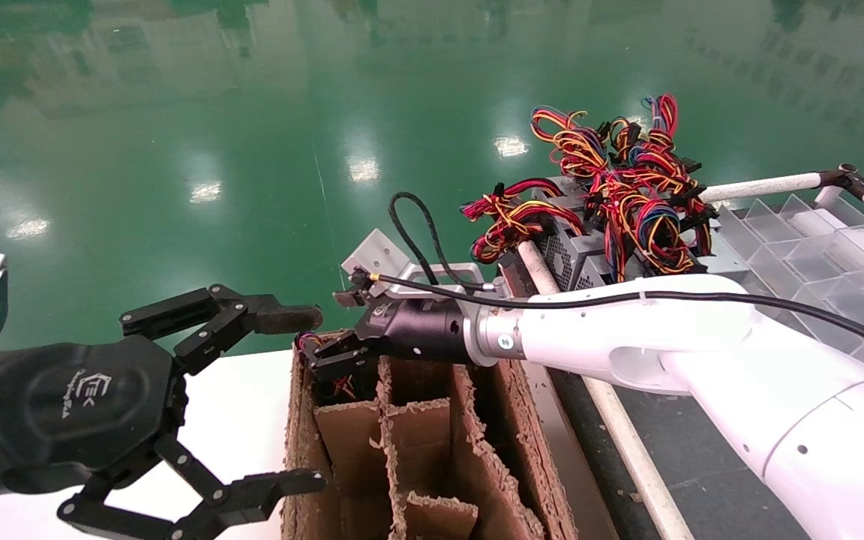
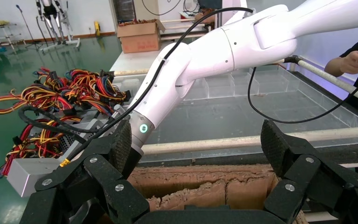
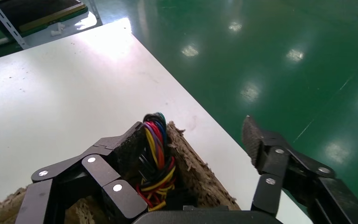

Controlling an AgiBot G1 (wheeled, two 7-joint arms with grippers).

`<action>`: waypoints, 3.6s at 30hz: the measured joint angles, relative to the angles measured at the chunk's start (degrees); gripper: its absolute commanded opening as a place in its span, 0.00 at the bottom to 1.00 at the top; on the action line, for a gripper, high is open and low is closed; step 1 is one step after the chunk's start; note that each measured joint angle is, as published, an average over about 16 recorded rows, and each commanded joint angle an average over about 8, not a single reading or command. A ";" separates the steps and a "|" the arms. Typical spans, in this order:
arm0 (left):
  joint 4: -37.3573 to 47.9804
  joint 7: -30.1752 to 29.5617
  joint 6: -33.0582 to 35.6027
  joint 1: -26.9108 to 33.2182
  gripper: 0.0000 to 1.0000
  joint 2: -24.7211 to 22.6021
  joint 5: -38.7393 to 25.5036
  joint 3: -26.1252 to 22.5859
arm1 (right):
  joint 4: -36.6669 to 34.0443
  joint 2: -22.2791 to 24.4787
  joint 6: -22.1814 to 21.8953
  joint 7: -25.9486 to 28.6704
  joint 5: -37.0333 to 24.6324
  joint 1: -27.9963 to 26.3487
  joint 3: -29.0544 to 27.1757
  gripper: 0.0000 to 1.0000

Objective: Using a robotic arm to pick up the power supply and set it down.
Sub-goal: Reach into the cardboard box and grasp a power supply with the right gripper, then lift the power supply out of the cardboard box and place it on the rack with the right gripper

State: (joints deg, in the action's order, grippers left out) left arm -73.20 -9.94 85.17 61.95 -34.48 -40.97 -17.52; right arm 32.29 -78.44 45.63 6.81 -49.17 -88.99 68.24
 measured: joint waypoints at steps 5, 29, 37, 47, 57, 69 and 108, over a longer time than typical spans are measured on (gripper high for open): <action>0.00 0.01 -0.01 0.00 1.00 0.01 0.01 -0.01 | 0.35 0.01 -0.91 -0.39 1.72 -0.23 1.89 0.00; 0.00 0.04 -0.03 0.02 1.00 0.03 0.05 -0.07 | -0.02 0.16 -2.02 -3.13 9.02 -1.12 7.71 0.00; 0.00 0.04 -0.04 0.02 1.00 0.04 0.06 -0.09 | -0.67 0.27 -1.32 -4.68 11.52 -1.49 8.25 0.00; 0.00 0.06 -0.05 0.03 1.00 0.05 0.08 -0.11 | -2.09 0.55 1.28 -7.25 14.96 -1.97 8.00 0.00; 0.00 0.07 -0.06 0.03 1.00 0.06 0.09 -0.14 | -4.72 1.61 9.10 -10.41 19.32 -2.98 6.14 0.00; 0.00 0.08 -0.07 0.04 1.00 0.07 0.11 -0.17 | -10.65 5.09 26.78 -15.39 26.24 -4.74 1.57 0.00; 0.00 0.13 -0.11 0.06 1.00 0.10 0.17 -0.26 | 10.00 40.00 33.45 -12.86 35.03 -7.99 -5.39 0.00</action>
State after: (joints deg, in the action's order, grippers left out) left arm -73.20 -9.81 85.06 62.01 -34.37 -40.80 -17.77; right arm 42.29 -38.44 79.08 -6.04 -14.13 -96.98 62.85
